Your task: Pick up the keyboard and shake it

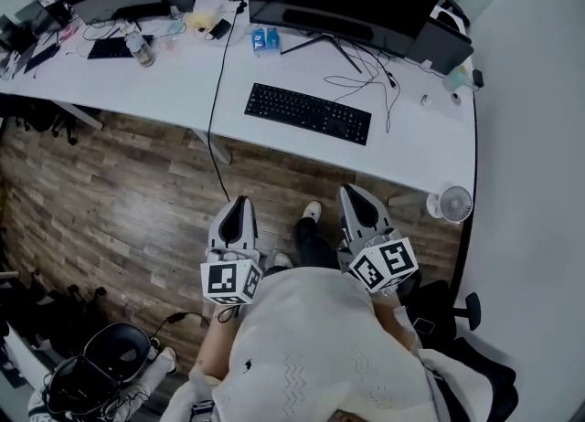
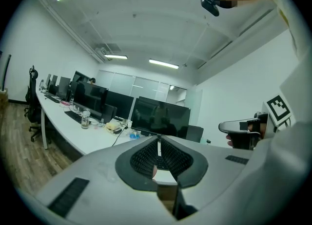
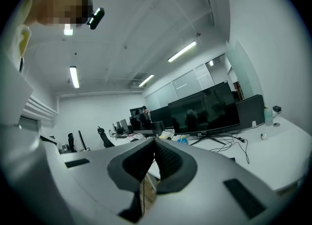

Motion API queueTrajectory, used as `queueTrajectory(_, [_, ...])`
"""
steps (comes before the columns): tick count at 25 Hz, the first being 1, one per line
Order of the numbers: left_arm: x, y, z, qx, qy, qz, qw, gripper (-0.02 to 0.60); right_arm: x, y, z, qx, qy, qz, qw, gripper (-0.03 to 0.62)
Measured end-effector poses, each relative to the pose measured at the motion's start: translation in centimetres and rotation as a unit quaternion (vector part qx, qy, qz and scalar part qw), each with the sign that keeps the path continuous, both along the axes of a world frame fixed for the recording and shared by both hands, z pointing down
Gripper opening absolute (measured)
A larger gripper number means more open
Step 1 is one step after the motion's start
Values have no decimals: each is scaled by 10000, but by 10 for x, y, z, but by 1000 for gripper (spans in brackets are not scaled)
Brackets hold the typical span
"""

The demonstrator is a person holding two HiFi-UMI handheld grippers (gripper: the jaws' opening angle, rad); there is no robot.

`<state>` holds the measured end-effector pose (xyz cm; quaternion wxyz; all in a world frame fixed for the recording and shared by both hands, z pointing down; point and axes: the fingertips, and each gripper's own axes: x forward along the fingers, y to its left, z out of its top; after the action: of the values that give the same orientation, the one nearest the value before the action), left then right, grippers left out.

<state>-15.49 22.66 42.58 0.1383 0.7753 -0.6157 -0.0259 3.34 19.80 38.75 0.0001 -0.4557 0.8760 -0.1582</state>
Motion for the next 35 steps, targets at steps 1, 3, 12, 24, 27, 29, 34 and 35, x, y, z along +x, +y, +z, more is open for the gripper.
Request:
queueTrajectory(1, [1, -7, 1, -8, -16, 0, 10000, 28, 0, -7, 1, -21, -1, -15, 10000, 0])
queueTrajectory(3, [3, -20, 0, -3, -41, 3, 10000, 28, 0, -22, 5, -57, 3, -48, 10000, 0])
queueTrajectory(12, [6, -89, -11, 51, -11, -200, 9998, 28, 11, -91, 2, -178, 27, -65, 9998, 0])
queueTrajectory(24, [18, -170, -8, 36, 78, -651, 9978, 28, 30, -191, -2, -147, 117, -365, 9992, 0])
queueTrajectory(27, [29, -190, -11, 97, 86, -610, 9981, 28, 40, -209, 0, -189, 159, -331, 9991, 0])
queueTrajectory(29, [34, -199, -12, 114, 65, -562, 9983, 28, 46, -216, 1, -231, 175, -295, 9991, 0])
queueTrajectory(34, [39, -213, -8, 66, 47, -549, 9985, 28, 58, -229, 7, -293, 222, -245, 9990, 0])
queueTrajectory(35, [39, -214, -5, 33, 47, -549, 9985, 28, 60, -230, 8, -308, 224, -218, 9990, 2])
